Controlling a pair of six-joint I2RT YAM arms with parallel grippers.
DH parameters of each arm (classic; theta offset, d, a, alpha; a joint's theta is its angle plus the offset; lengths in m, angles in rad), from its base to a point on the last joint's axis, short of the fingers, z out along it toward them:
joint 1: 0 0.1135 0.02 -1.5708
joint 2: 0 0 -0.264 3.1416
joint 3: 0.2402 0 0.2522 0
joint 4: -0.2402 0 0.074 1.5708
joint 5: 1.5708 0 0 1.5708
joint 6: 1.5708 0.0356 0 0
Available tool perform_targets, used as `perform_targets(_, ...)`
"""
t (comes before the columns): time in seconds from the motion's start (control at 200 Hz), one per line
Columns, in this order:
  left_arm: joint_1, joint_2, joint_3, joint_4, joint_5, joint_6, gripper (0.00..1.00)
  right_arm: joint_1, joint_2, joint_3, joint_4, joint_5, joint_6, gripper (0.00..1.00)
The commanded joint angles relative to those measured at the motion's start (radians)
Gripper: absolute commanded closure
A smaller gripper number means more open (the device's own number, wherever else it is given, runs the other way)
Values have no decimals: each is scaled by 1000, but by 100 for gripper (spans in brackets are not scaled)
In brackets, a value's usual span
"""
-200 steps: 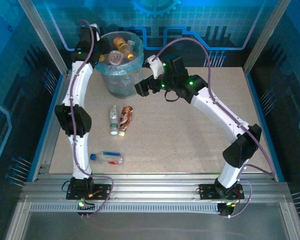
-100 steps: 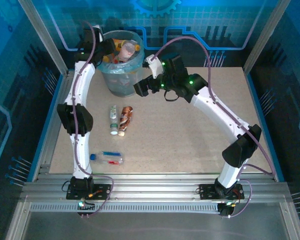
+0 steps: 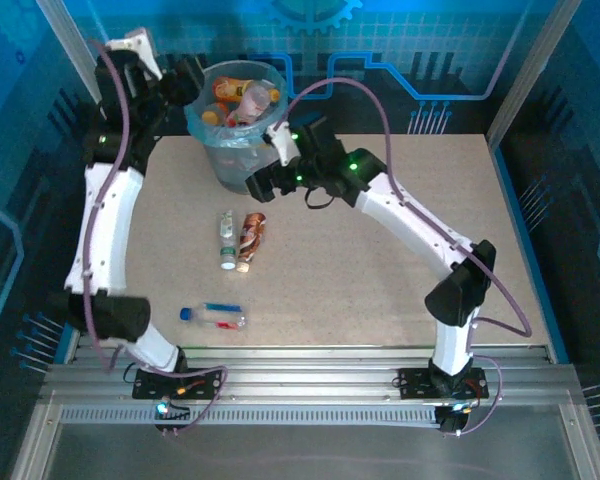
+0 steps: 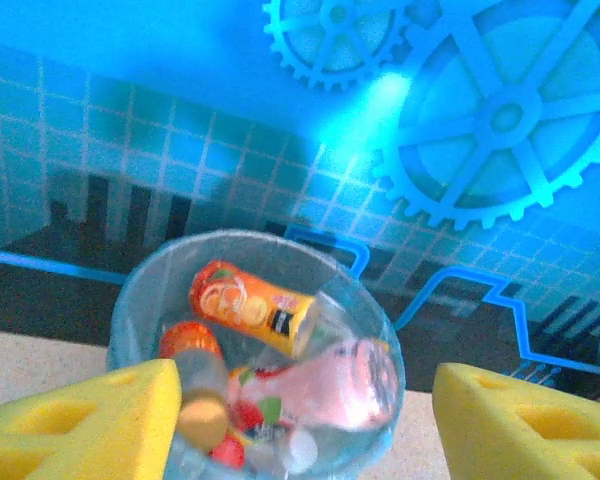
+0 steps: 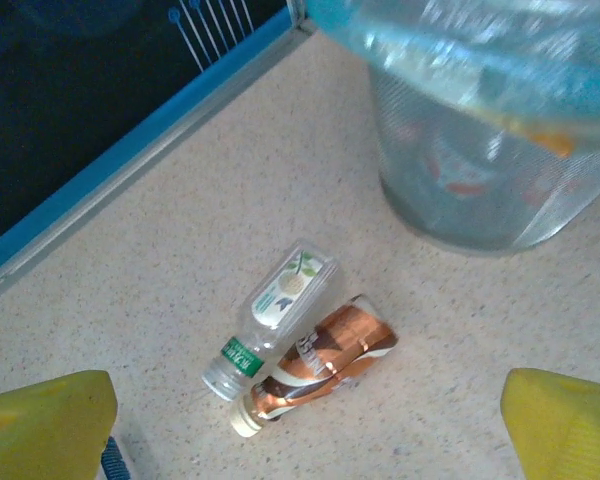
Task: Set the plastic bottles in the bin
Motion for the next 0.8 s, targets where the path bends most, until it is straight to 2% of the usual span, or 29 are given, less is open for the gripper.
perform_targets(0.0,-31,-110,-189,14,14,73,30,46,71,4,-55,103,110,0)
perform_targets(0.19,-84,-337,-486,-2,31,177,27,81,189,-50,5,89,227,7)
perform_targets(0.37,-115,-480,-656,-43,81,247,24,81,287,-90,84,88,315,12)
perform_targets(0.57,-122,-564,-750,-58,95,254,23,79,395,-61,113,65,387,10)
perform_targets(0.795,-122,-582,-767,-56,94,254,21,74,499,15,72,62,415,12)
